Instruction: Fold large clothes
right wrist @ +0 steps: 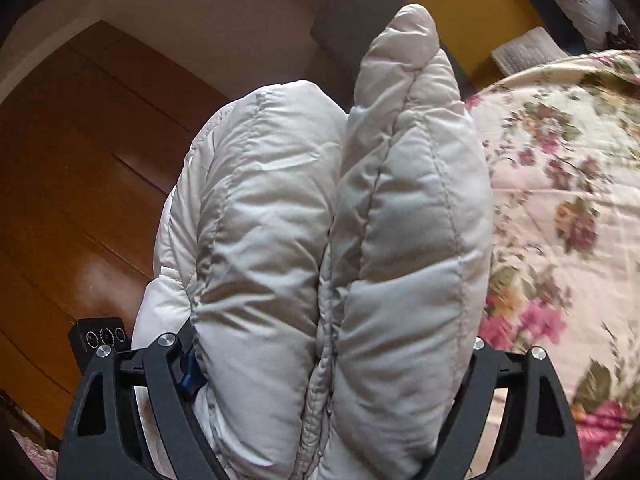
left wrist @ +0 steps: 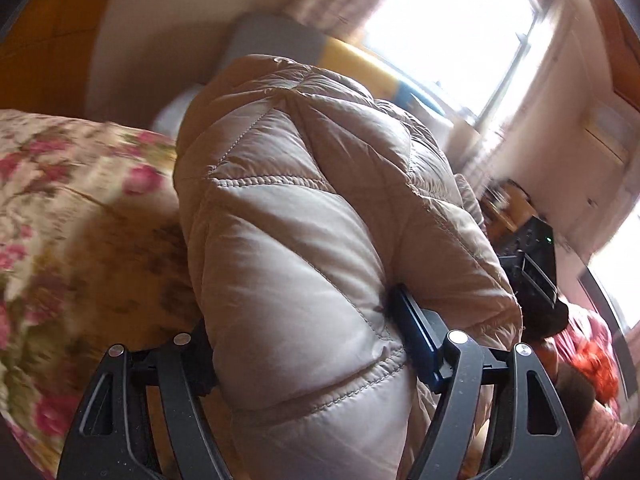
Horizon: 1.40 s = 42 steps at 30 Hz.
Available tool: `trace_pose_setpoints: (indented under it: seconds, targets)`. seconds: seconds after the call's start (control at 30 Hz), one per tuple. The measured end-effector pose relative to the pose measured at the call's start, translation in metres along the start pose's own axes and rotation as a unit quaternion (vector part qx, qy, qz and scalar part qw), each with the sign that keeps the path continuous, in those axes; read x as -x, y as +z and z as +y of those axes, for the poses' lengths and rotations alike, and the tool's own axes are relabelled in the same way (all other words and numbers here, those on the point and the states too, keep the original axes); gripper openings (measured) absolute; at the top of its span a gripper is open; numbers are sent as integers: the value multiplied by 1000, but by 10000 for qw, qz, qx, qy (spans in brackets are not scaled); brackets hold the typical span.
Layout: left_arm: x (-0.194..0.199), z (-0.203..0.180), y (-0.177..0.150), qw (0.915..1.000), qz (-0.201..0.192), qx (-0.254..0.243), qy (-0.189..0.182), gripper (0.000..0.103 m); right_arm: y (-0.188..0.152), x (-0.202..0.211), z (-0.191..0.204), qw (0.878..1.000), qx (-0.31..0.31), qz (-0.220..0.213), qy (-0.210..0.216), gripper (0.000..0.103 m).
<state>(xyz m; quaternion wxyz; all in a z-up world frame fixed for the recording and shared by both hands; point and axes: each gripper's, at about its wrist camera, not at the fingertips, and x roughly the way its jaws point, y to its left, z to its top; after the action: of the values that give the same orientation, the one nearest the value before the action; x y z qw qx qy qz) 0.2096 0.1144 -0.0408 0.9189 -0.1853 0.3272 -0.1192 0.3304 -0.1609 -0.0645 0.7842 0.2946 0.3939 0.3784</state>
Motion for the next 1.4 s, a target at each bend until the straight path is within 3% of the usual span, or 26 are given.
trace_pose_setpoints:
  seconds: [0.07,0.13,0.17,0.2,0.33,0.4,0.47,0.57,0.63,0.7,0.8,0.83,0.87,1.0,1.17,1.3,1.4]
  targets:
    - [-5,18,1,9995,-82,170,250,73,8,-22,-3,9999,32,21,-133,86]
    - [-16,34,-4,9984,31,467,301,78,8,-34,-9,9990,-7,-75,-443,96]
    - [-22,42,-11,9978,55,608,271,85,12,-35,-18,9981,-84,-154,-587,98]
    - [-22,43,-20,9977,19,613,289,91,15,-31,-24,9970,-117,-269,-716,101]
    - [-16,28,-28,9986,-213,271,407,92,7,-4,-16,9872,267,-542,-1475,101]
    - [-11,27,-34,9981,-314,157,500,92,8,7,7,9739,589,-647,-2094,101]
    - [-12,28,-29,9977,-394,160,532,92,12,28,41,9483,1080,-1100,-2775,101]
    - [-11,29,-28,9970,-480,253,550,92,22,43,101,9236,1921,-1852,-2754,101]
    - [-8,30,-26,9967,-491,250,592,92,31,29,134,9152,2462,-1768,-2655,101]
    - [-7,32,-22,9966,-459,228,651,92,39,-11,158,9153,2852,-1267,-2544,95]
    - [-3,27,-23,9963,-445,177,717,92,39,-52,166,9109,3179,-764,-2517,75]
    - [-1,26,-24,9962,-448,157,731,92,41,-65,163,9133,3149,-578,-2516,63]
    - [-1,26,-24,9960,-462,141,756,94,44,-81,154,9184,3014,-410,-2531,60]
    - [3,29,-23,9942,-708,43,811,99,51,-119,115,9258,2381,24,-2937,64]
    - [-10,32,-23,9966,-712,123,404,99,53,-142,75,9200,2169,1,-3264,66]
    - [-23,38,-23,9981,-526,298,146,99,60,-139,49,9333,1814,-1,-3101,70]
    - [-23,40,-25,9980,-501,361,141,100,59,-132,47,9319,1860,-20,-3113,72]
